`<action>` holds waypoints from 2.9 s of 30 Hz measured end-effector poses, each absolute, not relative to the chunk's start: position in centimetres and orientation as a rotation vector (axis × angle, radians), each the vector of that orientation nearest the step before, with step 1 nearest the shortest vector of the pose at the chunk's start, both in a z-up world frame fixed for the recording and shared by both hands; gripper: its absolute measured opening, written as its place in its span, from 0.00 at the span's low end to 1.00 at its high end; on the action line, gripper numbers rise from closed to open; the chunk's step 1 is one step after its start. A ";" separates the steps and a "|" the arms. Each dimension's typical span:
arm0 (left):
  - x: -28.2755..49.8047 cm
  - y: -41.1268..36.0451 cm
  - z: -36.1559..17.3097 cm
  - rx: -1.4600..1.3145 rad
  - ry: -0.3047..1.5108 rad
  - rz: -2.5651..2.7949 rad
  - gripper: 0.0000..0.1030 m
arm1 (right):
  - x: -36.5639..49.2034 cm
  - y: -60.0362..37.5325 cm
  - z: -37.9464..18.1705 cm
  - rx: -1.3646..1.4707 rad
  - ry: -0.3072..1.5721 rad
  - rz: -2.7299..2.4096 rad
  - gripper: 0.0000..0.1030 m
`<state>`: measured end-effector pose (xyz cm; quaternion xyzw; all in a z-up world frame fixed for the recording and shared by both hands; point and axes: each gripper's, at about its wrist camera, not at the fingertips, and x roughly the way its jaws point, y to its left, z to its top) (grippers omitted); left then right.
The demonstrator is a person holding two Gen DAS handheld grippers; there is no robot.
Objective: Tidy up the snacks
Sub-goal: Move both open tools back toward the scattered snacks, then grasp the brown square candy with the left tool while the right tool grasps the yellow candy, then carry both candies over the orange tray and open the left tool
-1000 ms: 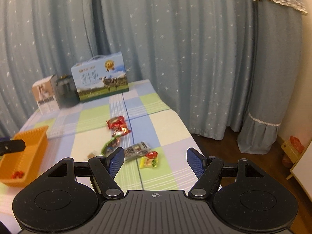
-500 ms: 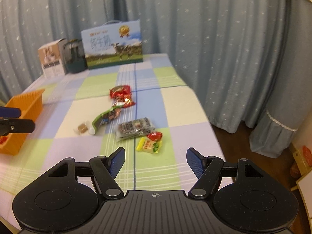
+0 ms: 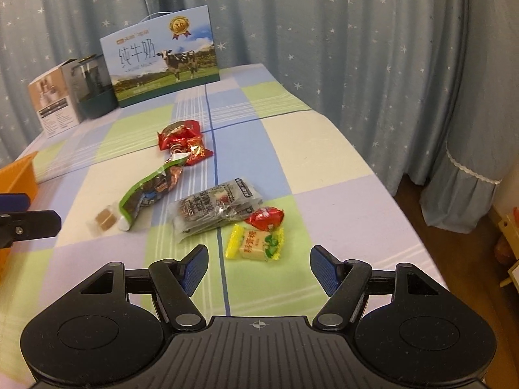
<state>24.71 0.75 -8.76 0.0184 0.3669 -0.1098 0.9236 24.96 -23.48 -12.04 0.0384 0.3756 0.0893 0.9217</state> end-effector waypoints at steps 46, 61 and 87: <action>29.5 -0.8 -14.6 0.127 0.781 -0.269 0.31 | 23.2 -23.6 -11.9 0.064 0.692 0.090 0.22; 27.4 1.0 -11.8 0.043 0.786 -0.216 0.19 | 22.4 -22.6 -9.3 0.056 0.677 0.137 0.22; 15.3 11.4 1.9 -0.052 0.641 -0.019 0.19 | 17.2 -8.3 2.5 0.022 0.586 0.503 0.22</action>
